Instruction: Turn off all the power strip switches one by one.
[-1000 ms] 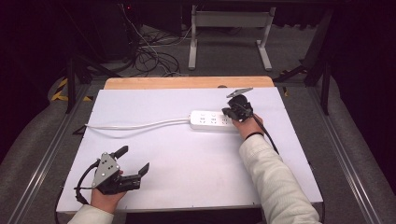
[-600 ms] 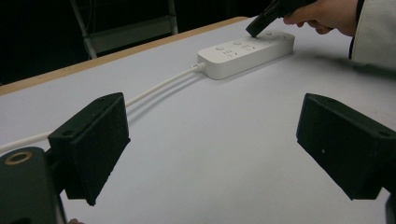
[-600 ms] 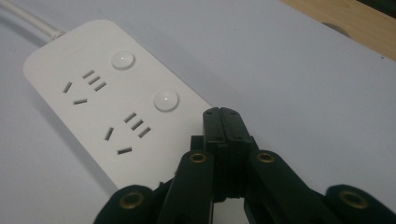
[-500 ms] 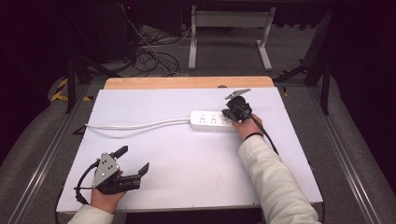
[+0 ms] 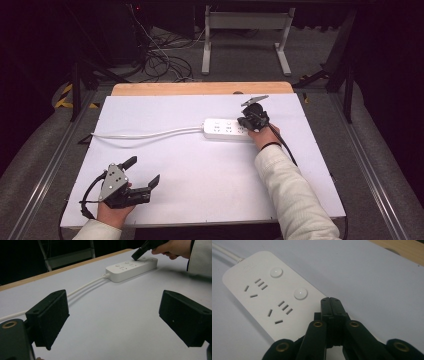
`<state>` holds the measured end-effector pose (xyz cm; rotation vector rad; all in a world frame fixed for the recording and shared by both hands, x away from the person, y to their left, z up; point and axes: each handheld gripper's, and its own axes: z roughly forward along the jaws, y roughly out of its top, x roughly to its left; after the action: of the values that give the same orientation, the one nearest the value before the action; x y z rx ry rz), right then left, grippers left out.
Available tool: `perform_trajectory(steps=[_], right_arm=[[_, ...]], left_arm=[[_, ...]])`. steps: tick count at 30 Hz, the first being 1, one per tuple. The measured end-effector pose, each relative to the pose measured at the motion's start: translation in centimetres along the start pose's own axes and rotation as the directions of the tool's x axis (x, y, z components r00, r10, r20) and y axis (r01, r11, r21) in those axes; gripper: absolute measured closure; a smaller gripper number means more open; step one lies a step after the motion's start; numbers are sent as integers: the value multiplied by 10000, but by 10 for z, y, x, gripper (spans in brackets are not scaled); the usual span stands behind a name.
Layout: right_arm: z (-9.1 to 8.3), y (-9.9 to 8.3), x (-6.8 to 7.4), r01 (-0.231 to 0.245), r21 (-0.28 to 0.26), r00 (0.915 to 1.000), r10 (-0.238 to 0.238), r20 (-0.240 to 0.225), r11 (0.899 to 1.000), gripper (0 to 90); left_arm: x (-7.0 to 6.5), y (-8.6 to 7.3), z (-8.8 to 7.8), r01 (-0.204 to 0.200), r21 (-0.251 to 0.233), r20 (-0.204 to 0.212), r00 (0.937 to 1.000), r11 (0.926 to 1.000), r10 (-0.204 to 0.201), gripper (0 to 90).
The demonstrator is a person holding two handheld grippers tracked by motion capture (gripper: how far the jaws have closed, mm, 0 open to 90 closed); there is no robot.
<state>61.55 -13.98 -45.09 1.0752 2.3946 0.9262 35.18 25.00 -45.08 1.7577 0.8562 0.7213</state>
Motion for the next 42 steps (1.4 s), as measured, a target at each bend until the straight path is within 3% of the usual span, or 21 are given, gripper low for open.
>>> perform_trajectory(steps=[5, 11, 19, 21, 22, 23, 25, 35, 42], right_arm=[[0, -2, -1, -258, -129, 9997, 257, -58, 9996, 900], [0, -4, 2, -228, -297, 9996, 232, 131, 9993, 900], [0, -2, 2, -201, -92, 9995, 203, 257, 9998, 900], [-11, 3, 6, 245, -756, 9981, -201, 585, 9968, 900], [-19, 5, 7, 102, -1441, 9991, -40, 433, 9895, 900], [-25, 8, 7, -112, -1790, 9997, 151, 203, 9838, 900], [-34, 15, 11, 163, -2054, 9994, -98, 325, 9785, 900], [-36, 19, 13, 148, -1843, 9999, -148, 10, 9828, 900], [-31, 21, 21, 128, -2062, 9989, -220, -425, 9784, 900]], left_arm=[[0, 0, 0, 8, -20, -19, 10000, 10000, -8, 96], [0, 0, 0, 20, -42, -11, 10000, 10000, -20, 96], [0, 0, -1, 25, -40, -9, 10000, 10000, -25, 94], [0, 0, 0, 41, -38, -19, 10000, 10000, -41, 94], [0, 0, 0, 3, -5, -8, 10000, 10000, -3, 94], [0, 0, 0, 40, -20, -10, 10000, 10000, -40, 94], [0, 0, 1, 82, -31, -31, 10000, 10000, -82, 94], [0, 0, 0, -15, -14, -31, 10000, 10000, 15, 94], [0, 0, 0, -12, -48, -12, 10000, 10000, 12, 94]])
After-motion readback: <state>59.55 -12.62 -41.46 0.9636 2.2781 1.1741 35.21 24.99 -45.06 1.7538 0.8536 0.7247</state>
